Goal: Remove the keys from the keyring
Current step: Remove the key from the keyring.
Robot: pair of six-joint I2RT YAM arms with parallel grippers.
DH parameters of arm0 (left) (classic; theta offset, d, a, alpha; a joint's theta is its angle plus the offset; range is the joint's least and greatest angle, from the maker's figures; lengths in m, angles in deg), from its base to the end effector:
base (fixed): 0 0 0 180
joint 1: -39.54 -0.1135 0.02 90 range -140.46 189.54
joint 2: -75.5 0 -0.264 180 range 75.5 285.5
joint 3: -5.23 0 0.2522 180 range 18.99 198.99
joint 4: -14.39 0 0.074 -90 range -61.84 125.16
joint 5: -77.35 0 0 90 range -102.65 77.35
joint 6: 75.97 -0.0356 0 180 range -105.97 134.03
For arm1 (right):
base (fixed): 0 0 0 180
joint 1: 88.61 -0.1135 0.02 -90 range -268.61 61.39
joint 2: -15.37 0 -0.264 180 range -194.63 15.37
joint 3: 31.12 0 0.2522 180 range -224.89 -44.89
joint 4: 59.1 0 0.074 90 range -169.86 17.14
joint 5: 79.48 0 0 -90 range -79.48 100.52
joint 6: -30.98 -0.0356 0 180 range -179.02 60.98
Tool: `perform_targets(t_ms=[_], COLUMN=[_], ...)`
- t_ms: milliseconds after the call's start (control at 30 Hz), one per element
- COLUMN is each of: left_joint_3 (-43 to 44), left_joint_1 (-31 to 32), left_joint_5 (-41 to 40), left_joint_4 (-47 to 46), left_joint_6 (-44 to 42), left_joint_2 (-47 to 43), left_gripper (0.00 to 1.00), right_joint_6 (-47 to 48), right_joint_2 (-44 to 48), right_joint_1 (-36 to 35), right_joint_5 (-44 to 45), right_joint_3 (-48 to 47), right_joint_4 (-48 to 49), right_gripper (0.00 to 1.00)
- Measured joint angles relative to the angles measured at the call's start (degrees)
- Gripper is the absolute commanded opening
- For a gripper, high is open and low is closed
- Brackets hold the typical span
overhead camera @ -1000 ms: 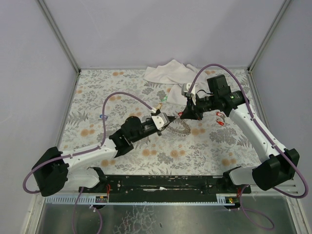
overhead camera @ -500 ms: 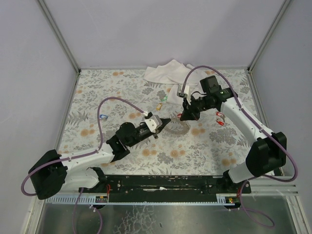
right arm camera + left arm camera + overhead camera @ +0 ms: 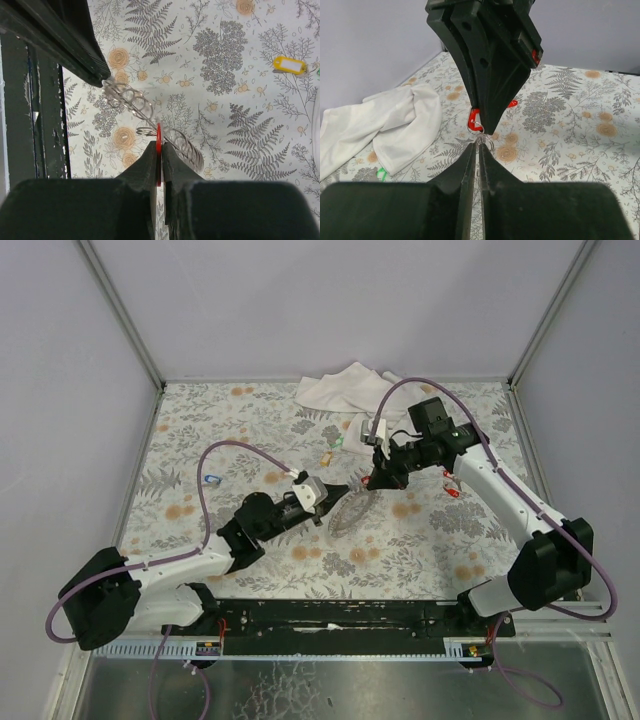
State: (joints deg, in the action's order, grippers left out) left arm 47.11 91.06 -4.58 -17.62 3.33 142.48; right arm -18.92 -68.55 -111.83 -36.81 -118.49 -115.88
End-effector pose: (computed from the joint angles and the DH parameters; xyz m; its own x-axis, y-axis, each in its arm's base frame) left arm 0.1539 -0.2016 0.2626 0.2336 0.0016 -0.9723 0.8329 0.5157 0.2009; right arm 0.2676 0.1433 0.3125 -0.1318 -0.5316 -0.8367 -0.9879 0.1403 0.0664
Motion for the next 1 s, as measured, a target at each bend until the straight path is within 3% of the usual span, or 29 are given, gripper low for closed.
perform_targets(t_ms=[133,333,500,833,1000], left_joint_3=[-0.2,-0.8,-0.5,3.2,4.4], left_joint_1=[-0.2,-0.2,-0.2,-0.2,-0.2], left_joint_5=[2.0,4.0,4.4,0.2,0.0], left_joint_4=[0.0,0.0,0.8,5.7,9.7], left_joint_6=[2.1,5.7,8.0,19.6,21.0], left_joint_2=[-0.2,-0.5,-0.5,-0.4,-0.4], left_gripper=[0.20,0.29,0.42,0.45,0.43], right_joint_6=[0.1,0.2,0.2,0.2,0.2], right_joint_2=[0.9,1.4,1.4,1.7,1.7], right_joint_1=[0.0,0.0,0.0,0.0,0.0], right_joint_5=[-0.4,-1.3,-1.7,-1.7,-1.8], right_joint_3=[0.0,0.0,0.0,0.0,0.0], right_joint_4=[0.0,0.0,0.0,-0.2,-0.4], right_gripper=[0.00,0.00,0.00,0.00,0.00])
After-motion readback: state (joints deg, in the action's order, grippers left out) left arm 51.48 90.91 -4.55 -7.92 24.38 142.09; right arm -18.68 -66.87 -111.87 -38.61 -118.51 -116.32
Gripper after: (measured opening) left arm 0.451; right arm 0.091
